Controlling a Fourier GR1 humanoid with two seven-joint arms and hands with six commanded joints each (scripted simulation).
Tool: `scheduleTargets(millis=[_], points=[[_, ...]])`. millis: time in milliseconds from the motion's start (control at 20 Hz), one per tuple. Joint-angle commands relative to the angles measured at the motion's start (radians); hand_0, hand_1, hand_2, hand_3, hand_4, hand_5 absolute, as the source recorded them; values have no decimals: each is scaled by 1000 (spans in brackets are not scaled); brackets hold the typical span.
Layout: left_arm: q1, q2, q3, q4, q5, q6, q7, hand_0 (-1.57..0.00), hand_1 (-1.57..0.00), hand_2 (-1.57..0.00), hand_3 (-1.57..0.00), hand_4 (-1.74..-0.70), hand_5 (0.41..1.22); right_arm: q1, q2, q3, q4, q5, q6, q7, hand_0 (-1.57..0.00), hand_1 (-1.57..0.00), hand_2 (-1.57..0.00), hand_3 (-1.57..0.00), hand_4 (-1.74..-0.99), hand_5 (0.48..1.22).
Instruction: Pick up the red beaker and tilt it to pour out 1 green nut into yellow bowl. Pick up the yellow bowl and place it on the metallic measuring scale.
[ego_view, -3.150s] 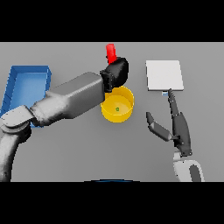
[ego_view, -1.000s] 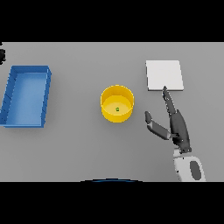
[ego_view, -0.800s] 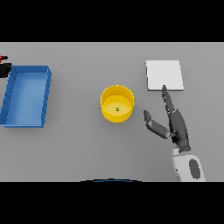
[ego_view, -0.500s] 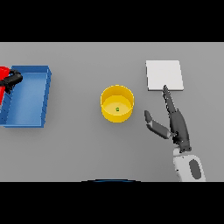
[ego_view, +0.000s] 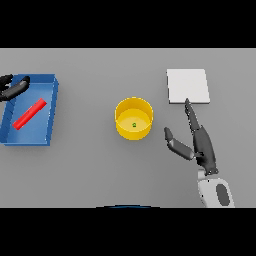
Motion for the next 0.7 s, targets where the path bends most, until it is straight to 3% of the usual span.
scheduleTargets(millis=[0, 150, 250, 350, 450, 650], points=[[-3, -14, 0, 13, -6, 13, -16, -167, -147, -140, -118, -724, 647, 0, 0, 1, -2, 3, -2, 5, 1, 1, 1, 1, -1164, 688], [-4, -11, 2, 12, -23, 47, -28, -85, -75, -71, -60, -705, 653, 2, 4, 7, -19, 18, -13, 25, 1, 1, 1, 1, -1178, 679], [5, -13, 13, -5, -23, 79, -61, -54, -48, -45, -38, -711, 663, -11, -13, 22, -20, 68, -21, 73, 1, 1, 1, 1, -1163, 677], [4, -7, 25, -4, -16, 80, -82, -34, -30, -29, -24, -710, 679, -22, -38, 49, -4, 90, 13, 34, 1, 1, 1, 1, -1132, 703], [8, -16, 12, -19, -29, 102, -79, -22, -19, -18, -15, -710, 689, -64, -97, 77, -3, 125, 74, 25, 1, 1, 1, 1, -1153, 728], [2, -27, 30, -6, -5, 87, -101, -8, -7, -7, -6, -720, 667, -231, -230, 180, 45, 310, 177, 101, 1, 1, 1, 1, -1216, 704]])
